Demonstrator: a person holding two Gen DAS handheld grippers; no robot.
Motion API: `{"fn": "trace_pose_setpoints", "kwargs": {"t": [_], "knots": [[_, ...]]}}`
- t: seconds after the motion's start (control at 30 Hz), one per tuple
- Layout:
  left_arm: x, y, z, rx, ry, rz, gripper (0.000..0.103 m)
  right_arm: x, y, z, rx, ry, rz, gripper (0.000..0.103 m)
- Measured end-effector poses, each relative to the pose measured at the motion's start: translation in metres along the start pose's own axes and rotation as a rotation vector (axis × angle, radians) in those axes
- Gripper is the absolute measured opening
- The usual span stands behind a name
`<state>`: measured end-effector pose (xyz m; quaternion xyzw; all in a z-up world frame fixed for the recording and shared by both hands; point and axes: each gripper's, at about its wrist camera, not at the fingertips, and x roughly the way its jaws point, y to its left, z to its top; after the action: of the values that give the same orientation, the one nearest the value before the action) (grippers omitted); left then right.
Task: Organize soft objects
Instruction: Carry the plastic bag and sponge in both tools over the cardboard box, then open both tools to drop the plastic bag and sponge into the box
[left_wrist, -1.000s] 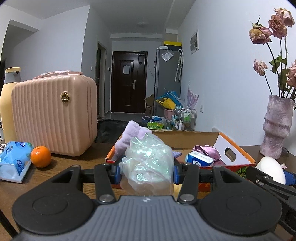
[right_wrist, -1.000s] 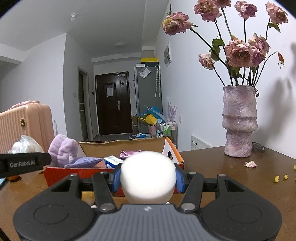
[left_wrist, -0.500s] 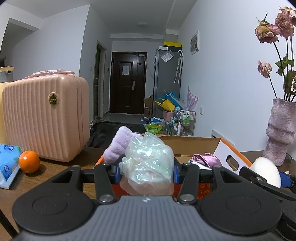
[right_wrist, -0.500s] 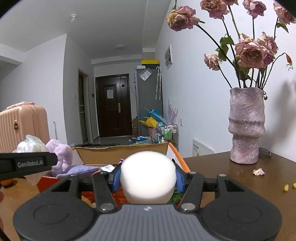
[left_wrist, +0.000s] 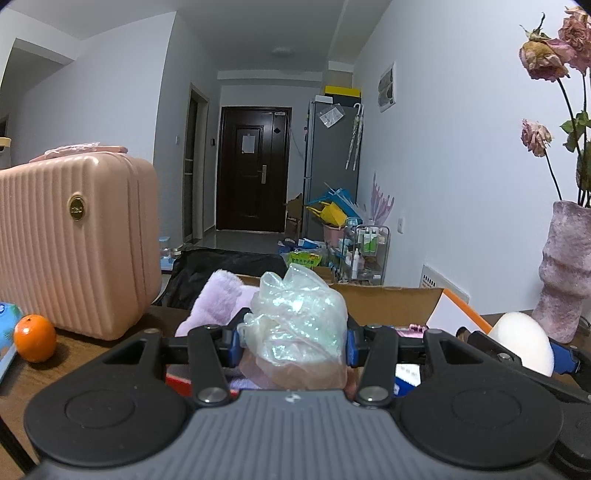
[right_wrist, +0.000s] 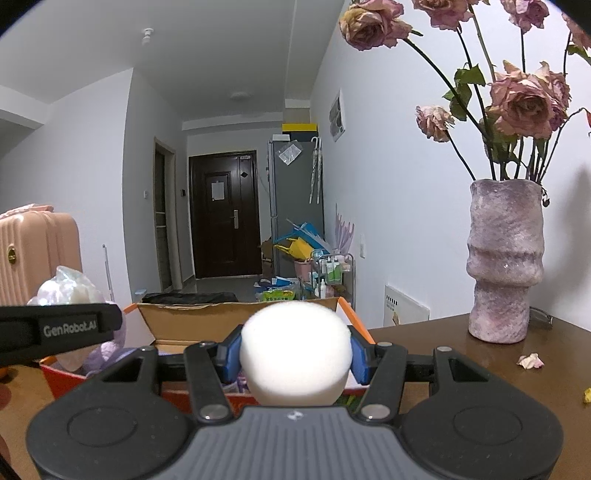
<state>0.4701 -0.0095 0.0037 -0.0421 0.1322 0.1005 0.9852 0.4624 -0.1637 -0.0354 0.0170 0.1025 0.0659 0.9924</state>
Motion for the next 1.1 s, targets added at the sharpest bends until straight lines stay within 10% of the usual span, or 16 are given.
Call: {"fn": "trace_pose_setpoints", "kwargs": {"t": [0.83,1.1], "knots": [[0.056,-0.009,0.009,0.002,0.011,0.004,0.05,0.064,0.003,0.015,-0.067,-0.022,-0.014,0.055],[0.055,-0.003,0.01,-0.028,0.011,-0.007,0.08,0.076,0.001,0.013,-0.075,0.024,-0.023,0.068]]}}
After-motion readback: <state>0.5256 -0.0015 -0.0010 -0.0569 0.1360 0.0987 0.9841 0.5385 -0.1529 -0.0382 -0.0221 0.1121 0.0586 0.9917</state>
